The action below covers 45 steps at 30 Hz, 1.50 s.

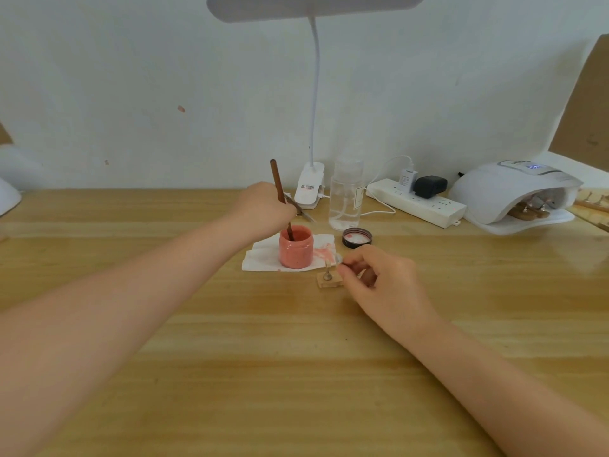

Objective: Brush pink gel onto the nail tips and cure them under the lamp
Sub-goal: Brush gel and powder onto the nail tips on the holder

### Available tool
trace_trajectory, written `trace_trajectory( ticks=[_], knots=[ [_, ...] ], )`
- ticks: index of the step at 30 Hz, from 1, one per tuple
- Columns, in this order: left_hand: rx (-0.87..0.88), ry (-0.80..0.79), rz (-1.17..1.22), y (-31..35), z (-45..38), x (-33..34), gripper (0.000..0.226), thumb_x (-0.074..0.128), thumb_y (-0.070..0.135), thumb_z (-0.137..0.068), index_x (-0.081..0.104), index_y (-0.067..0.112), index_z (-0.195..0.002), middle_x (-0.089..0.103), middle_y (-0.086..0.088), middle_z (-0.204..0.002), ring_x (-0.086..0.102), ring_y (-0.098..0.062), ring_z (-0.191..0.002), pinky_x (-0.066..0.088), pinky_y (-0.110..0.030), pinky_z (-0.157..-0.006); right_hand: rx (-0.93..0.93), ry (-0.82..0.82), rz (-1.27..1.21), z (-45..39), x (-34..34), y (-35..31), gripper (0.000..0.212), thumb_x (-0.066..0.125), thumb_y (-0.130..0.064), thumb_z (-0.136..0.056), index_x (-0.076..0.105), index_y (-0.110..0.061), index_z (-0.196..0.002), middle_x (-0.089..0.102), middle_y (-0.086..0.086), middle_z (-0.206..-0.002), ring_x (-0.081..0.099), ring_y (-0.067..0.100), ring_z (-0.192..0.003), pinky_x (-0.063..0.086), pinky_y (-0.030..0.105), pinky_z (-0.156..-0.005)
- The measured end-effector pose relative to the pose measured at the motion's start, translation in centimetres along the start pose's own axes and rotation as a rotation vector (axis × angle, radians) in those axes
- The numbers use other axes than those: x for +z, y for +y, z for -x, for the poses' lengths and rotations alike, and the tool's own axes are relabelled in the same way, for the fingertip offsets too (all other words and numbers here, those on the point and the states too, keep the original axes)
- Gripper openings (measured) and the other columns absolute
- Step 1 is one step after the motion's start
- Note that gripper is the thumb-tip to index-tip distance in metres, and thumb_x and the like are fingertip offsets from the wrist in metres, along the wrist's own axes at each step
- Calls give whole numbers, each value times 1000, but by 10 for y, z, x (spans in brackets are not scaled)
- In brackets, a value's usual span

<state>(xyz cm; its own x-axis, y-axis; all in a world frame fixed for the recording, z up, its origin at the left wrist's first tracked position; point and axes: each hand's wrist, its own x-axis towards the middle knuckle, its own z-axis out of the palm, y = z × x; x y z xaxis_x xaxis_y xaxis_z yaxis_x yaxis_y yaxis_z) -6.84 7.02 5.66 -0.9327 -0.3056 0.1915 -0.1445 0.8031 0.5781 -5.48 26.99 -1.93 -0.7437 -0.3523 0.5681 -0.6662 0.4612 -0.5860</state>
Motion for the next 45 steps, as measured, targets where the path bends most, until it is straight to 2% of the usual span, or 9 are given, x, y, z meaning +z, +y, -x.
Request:
trace_trajectory(
  ticks=[2, 6, 11, 17, 22, 26, 33, 39, 45],
  knots=[
    [-30, 47, 77, -4, -1, -1, 20, 55, 16, -86, 64, 4, -73, 63, -2, -67, 55, -15, -60, 40, -25, -54, 15, 1, -3, 0, 0, 0, 3, 68, -16, -83, 68, -19, -83, 62, -13, -69, 52, 4, -57, 45, 21, -61],
    [-173, 152, 438, -14, -4, -12, 15, 58, 11, -81, 64, 10, -67, 57, 8, -43, 49, -5, -39, 37, -19, -45, 7, 7, 6, 0, 0, 1, 3, 68, -17, -83, 68, -20, -83, 61, -15, -68, 53, 6, -58, 44, 17, -59],
    [-351, 136, 713, -28, 0, -18, 10, 56, 8, -83, 60, 6, -74, 56, 5, -39, 46, -6, -32, 36, -16, -39, 31, 17, -31, -1, 1, 2, 2, 69, -15, -83, 69, -17, -84, 63, -12, -69, 55, 8, -62, 46, 20, -57],
    [-456, 91, 819, -43, 1, -20, 14, 55, 10, -88, 59, 8, -74, 56, 3, -41, 47, -7, -34, 37, -15, -38, 30, 12, -33, 0, -1, 0, 2, 68, -15, -83, 69, -17, -85, 64, -11, -70, 56, 8, -62, 47, 20, -58],
    [-517, 95, 894, -54, 2, -24, 18, 53, 14, -92, 57, 10, -75, 56, 5, -41, 47, -6, -34, 37, -14, -38, 25, 12, -28, 0, -2, -1, 2, 68, -15, -84, 69, -14, -85, 64, -10, -71, 55, 10, -61, 48, 27, -59],
    [-515, 177, 958, -56, 0, -31, 16, 51, 13, -92, 55, 9, -77, 57, 4, -41, 48, -5, -33, 38, -13, -37, 28, 7, -20, 0, -2, -2, 2, 68, -15, -84, 69, -15, -85, 64, -10, -71, 54, 10, -61, 48, 26, -59],
    [-497, 97, 1006, -48, 5, -15, 20, 54, 20, -95, 56, 10, -78, 59, 4, -43, 49, -4, -33, 39, -12, -36, 39, 8, -26, 0, -3, -4, 1, 68, -14, -83, 69, -14, -84, 63, -11, -70, 55, 11, -62, 48, 27, -60],
    [-519, 177, 1020, -62, 13, -8, 20, 56, 18, -94, 56, 9, -76, 58, 4, -41, 48, -4, -31, 38, -12, -36, 58, -4, -29, 0, -5, -5, 2, 68, -15, -84, 70, -15, -86, 63, -11, -71, 55, 10, -63, 48, 24, -59],
    [-401, 311, 1190, -55, 19, -17, 17, 58, 18, -92, 57, 8, -78, 64, 1, -48, 54, -5, -37, 43, -14, -39, 85, 0, -48, 0, -5, -4, 5, 67, -17, -86, 72, -17, -88, 62, -13, -69, 56, 10, -66, 43, 11, -57]
  ],
)
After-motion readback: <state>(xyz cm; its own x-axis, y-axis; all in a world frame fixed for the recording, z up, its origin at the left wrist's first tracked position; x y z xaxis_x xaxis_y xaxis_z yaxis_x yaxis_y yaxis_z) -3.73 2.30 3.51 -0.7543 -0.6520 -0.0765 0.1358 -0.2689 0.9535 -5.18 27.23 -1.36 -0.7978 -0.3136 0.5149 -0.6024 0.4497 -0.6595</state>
